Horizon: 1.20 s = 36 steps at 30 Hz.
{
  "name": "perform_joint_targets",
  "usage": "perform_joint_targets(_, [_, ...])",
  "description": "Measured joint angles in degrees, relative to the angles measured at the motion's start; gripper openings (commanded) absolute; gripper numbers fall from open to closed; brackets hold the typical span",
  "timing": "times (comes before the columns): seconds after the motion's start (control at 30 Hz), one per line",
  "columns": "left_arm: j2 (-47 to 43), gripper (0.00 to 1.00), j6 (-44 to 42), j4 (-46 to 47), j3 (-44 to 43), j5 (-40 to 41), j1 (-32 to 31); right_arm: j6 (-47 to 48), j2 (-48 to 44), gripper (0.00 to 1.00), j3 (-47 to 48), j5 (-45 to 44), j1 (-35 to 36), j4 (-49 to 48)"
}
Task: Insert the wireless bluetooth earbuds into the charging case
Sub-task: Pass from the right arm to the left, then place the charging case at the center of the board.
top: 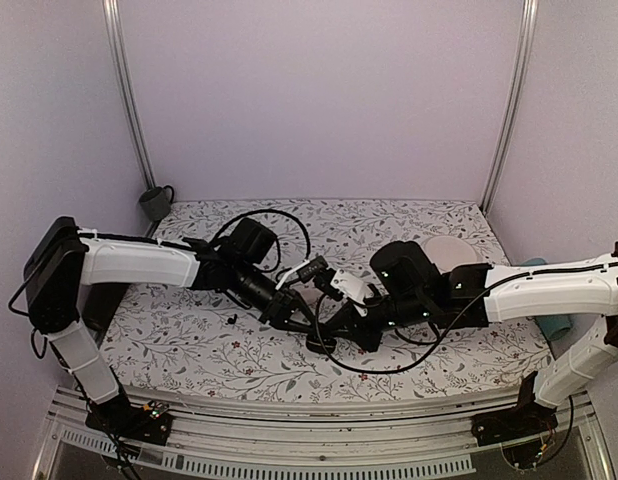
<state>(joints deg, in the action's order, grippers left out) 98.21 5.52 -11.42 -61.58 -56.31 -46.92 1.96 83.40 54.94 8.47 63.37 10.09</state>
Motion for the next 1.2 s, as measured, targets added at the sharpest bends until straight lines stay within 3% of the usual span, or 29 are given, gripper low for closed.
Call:
perform_joint_targets(0.1, [0.5,0.0,0.1,0.0,0.0,0.1,0.0,0.0,0.4,0.06,0.0,-0.3,0.0,0.1])
perform_joint_targets(0.23, [0.5,0.0,0.3,0.5,0.1,0.8,0.0,-0.6,0.6,0.39,0.0,-1.0,0.0,-0.1])
perform_joint_targets(0.43, [-0.9,0.0,2.5,4.6,3.3,9.0,-0.3,-4.5,0.8,0.57,-0.8,-2.2,-1.6,-2.9])
perform_joint_targets(0.63, [-6.4,0.0,5.3,11.4,10.0,27.9,-1.3,-13.6,0.1,0.58,-3.6,-2.3,-4.2,-6.1])
perform_joint_targets(0.83, [-9.4,0.0,8.1,18.9,14.4,53.3,-6.8,-26.9,1.4,0.57,-4.8,-3.6,-5.6,-8.9])
perform_joint_targets(1.07, [-5.2,0.0,9.1,22.8,14.0,76.5,-17.1,-40.3,3.3,0.54,-8.0,-6.0,-6.7,-10.4])
perform_joint_targets(1.2, [-1.2,0.0,9.7,22.7,13.2,84.3,-20.6,-45.1,3.3,0.44,-11.0,-6.5,-7.9,-11.0])
